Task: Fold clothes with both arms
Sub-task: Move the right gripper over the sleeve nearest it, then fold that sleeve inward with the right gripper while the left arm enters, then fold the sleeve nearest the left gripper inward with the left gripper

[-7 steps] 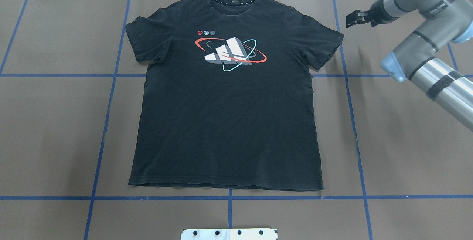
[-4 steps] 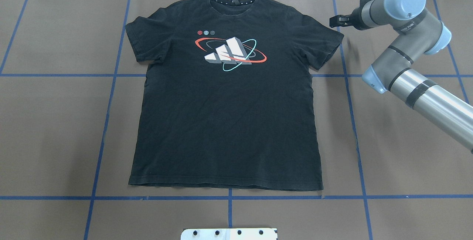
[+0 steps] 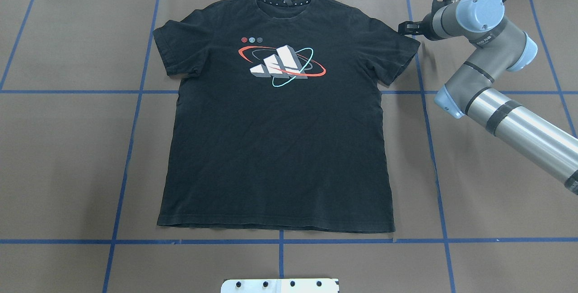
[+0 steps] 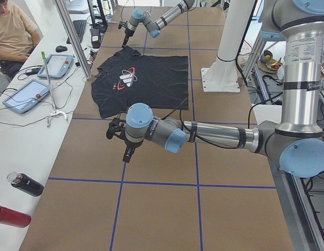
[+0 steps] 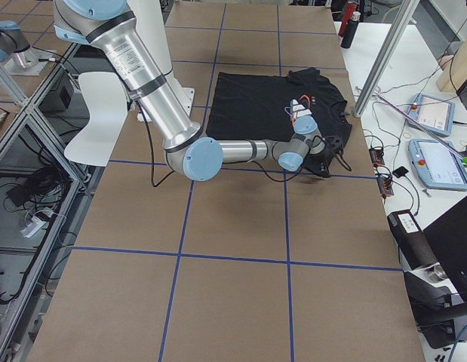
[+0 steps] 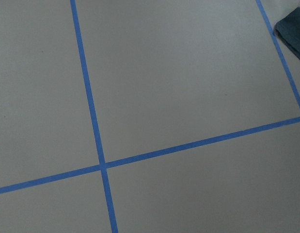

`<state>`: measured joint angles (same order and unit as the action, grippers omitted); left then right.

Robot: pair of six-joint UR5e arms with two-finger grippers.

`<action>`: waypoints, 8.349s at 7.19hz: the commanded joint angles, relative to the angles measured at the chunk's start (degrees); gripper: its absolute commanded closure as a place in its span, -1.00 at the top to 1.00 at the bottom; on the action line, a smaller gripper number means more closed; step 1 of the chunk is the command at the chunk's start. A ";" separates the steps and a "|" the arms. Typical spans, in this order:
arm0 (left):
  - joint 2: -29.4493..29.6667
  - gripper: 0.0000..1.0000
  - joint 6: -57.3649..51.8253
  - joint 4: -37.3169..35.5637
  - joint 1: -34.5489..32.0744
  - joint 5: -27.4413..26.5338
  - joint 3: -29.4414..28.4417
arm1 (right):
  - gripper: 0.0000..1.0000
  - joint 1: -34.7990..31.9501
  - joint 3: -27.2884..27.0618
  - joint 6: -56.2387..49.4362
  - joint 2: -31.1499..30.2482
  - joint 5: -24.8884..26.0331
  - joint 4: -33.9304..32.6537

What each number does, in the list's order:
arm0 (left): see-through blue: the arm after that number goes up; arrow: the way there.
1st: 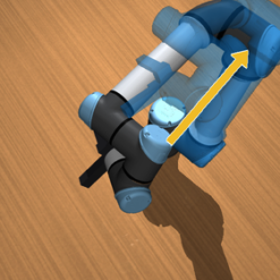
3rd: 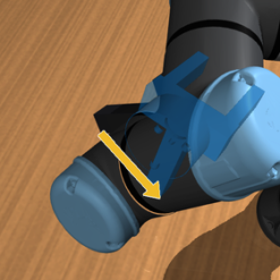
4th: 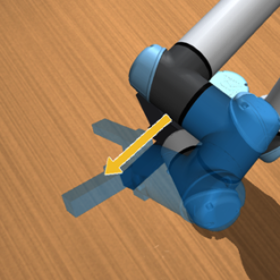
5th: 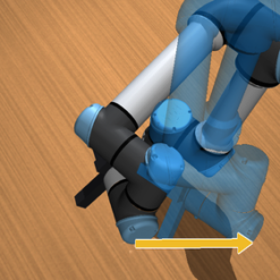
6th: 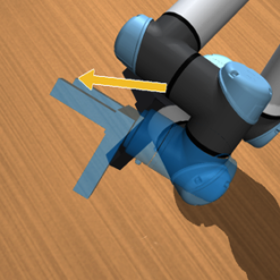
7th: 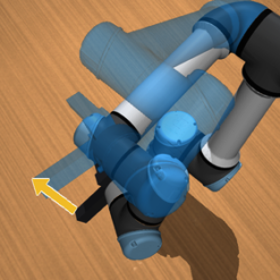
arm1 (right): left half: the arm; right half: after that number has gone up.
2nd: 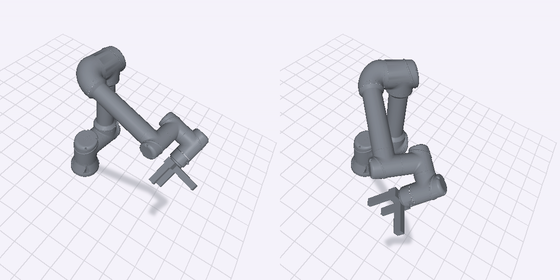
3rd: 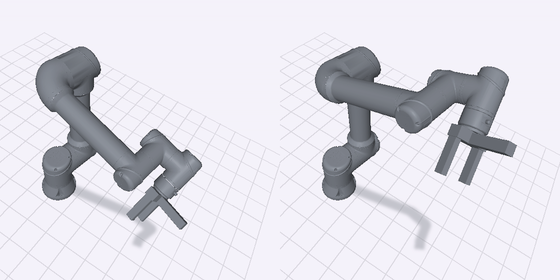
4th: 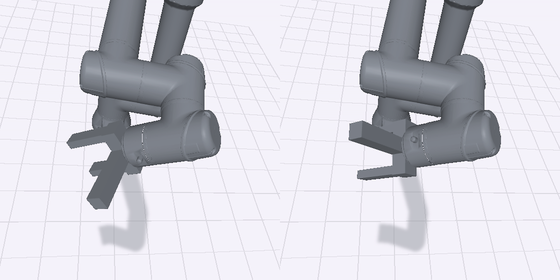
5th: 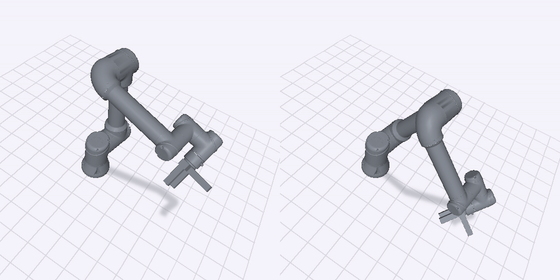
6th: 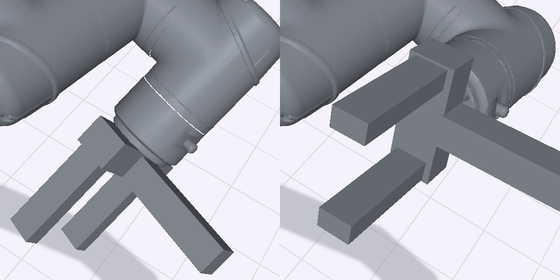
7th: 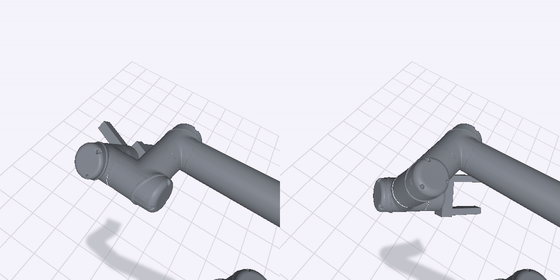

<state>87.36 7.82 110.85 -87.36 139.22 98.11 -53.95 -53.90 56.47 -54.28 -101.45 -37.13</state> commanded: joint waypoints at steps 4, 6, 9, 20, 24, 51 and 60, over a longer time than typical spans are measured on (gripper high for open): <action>0.00 1.00 0.53 0.33 0.00 0.09 0.33 | -0.27 0.25 -2.52 2.50 -2.41 -0.24 -0.13; 0.00 1.00 0.61 0.33 0.00 0.09 0.24 | -1.00 0.69 -2.53 3.12 -2.41 -0.24 -0.39; 0.00 1.00 0.53 0.33 0.00 0.09 0.33 | -1.00 0.42 -12.31 5.83 -1.89 -7.32 -5.79; 16.02 1.00 12.28 11.47 10.53 -0.79 -13.50 | 0.99 10.88 -2.79 19.55 17.45 3.17 -17.53; 27.30 1.00 23.99 17.45 18.70 -4.31 -23.54 | 1.00 11.41 -22.23 19.73 7.83 1.70 -24.26; 49.30 -1.00 47.20 44.72 30.59 -23.99 -63.92 | 0.99 11.06 -50.87 18.32 -11.29 -3.05 -37.31; 51.29 -1.00 66.36 40.68 34.45 -23.99 -47.88 | 0.99 11.15 -49.29 17.44 -10.85 -3.05 -36.69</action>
<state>135.43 73.62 151.51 -53.38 116.43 53.60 -42.80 -103.49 73.93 -65.17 -104.53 -73.84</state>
